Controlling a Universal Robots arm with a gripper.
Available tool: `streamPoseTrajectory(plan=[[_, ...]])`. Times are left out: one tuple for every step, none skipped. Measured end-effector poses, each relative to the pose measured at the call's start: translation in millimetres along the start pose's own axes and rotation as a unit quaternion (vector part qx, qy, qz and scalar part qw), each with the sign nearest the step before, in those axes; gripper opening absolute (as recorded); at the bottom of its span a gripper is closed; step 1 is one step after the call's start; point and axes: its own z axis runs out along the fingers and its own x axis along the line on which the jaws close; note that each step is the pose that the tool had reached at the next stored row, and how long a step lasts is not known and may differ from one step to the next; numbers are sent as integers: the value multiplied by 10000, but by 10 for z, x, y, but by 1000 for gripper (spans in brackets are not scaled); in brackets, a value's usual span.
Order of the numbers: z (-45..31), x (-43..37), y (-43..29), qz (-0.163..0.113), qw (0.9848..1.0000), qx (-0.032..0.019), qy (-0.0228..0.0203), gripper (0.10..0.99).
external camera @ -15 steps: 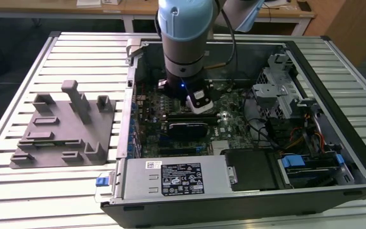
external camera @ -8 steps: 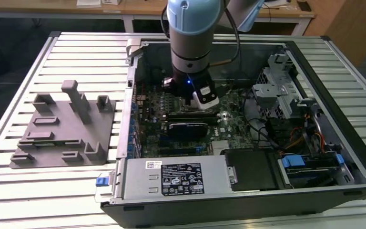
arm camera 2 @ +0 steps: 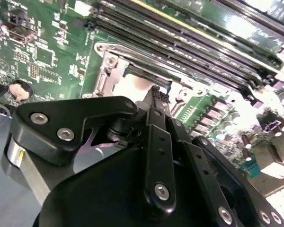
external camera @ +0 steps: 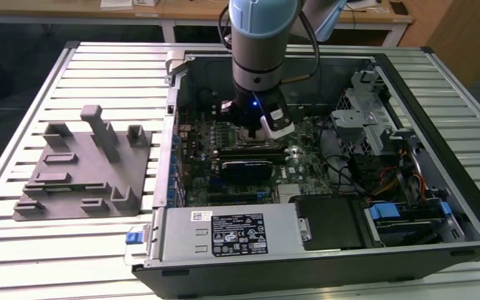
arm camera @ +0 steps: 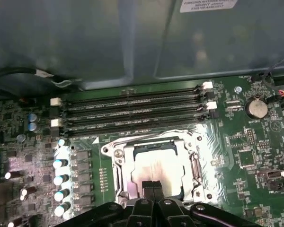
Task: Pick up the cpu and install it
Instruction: 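Install the second cpu locking lever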
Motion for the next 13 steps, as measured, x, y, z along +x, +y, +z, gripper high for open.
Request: streamPoseTrajectory(plan=[[6,-3,28,-2,10000,25,-3,106],[11,-6,54,-4,10000,56,-6,106],[15,-11,76,-6,10000,92,-10,106],[21,-15,97,-8,9999,128,-14,106],[26,-20,119,-11,9999,167,-19,106],[29,-25,140,-13,9998,204,-22,106],[33,-30,157,-15,9997,237,-25,106],[35,-38,168,-16,9997,256,-26,106],[37,-44,172,-16,9996,266,-25,106],[38,-49,175,-16,9996,270,-23,106],[38,-51,175,-16,9996,271,-23,106],[38,-51,175,-15,9996,271,-23,106],[38,-52,176,-16,9996,272,-23,106]])
